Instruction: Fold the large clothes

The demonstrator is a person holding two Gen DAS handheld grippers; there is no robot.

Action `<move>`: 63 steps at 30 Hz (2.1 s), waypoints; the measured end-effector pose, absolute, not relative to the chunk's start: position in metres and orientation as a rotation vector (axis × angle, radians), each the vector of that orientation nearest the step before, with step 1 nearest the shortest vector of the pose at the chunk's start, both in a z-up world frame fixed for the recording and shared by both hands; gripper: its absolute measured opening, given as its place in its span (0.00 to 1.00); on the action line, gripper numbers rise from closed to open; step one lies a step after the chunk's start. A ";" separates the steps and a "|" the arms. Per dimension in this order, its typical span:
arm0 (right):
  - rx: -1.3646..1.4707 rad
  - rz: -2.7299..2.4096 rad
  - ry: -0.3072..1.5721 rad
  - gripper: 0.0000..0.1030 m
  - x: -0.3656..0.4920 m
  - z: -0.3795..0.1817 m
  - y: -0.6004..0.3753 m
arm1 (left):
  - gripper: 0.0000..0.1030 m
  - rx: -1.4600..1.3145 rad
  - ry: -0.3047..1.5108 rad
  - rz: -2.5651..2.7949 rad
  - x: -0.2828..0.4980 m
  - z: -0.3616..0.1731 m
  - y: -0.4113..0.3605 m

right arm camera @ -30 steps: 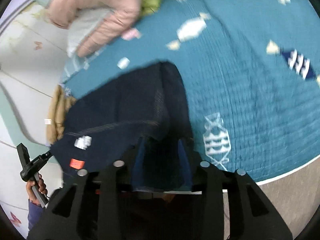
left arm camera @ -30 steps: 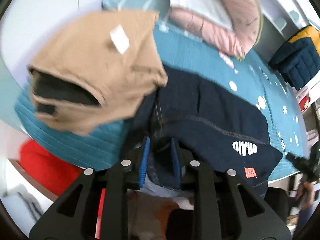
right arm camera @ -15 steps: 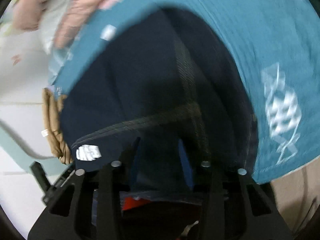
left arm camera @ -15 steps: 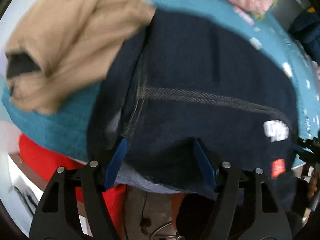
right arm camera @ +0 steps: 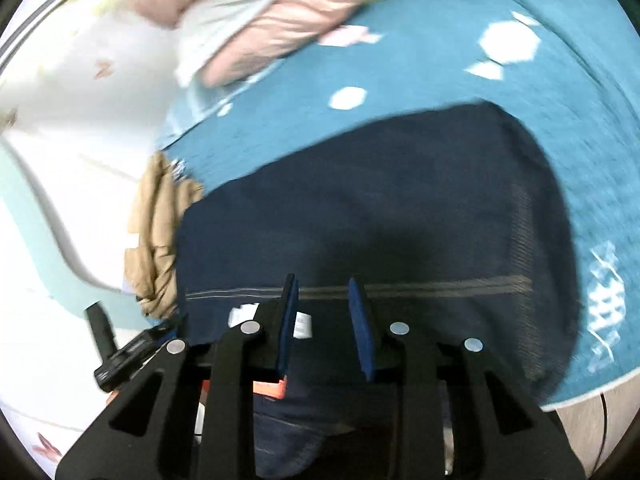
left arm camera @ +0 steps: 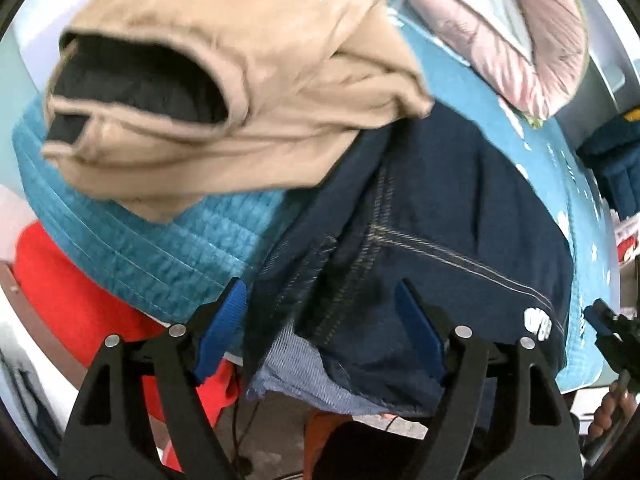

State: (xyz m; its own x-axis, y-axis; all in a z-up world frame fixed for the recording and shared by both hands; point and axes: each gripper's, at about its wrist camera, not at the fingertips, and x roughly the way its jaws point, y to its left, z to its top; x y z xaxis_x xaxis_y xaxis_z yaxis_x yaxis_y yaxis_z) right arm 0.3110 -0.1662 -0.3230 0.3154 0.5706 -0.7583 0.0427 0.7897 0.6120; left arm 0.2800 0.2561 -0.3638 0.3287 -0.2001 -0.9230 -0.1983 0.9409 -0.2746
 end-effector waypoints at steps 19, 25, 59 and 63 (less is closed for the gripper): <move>0.727 0.464 1.384 0.00 0.343 -0.399 -0.118 | 0.22 -0.351 1.255 0.000 0.293 -0.380 0.264; 0.735 0.522 1.472 0.00 0.305 -0.404 -0.120 | 0.10 -0.344 1.271 -0.087 0.289 -0.370 0.259; 0.586 0.742 1.013 0.81 0.252 -0.292 -0.085 | 0.09 -0.079 1.218 -0.355 0.269 -0.235 0.082; 0.584 0.724 1.023 0.81 0.249 -0.296 -0.078 | 0.09 -0.068 1.214 -0.369 0.263 -0.231 0.073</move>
State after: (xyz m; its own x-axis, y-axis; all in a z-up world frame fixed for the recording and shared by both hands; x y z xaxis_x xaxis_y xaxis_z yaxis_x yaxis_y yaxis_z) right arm 0.2492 -0.0784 -0.2961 0.3317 0.7686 -0.5470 -0.2607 0.6320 0.7298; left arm 0.2626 0.0727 -0.2312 0.2978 -0.3137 -0.9016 0.2411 0.9386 -0.2469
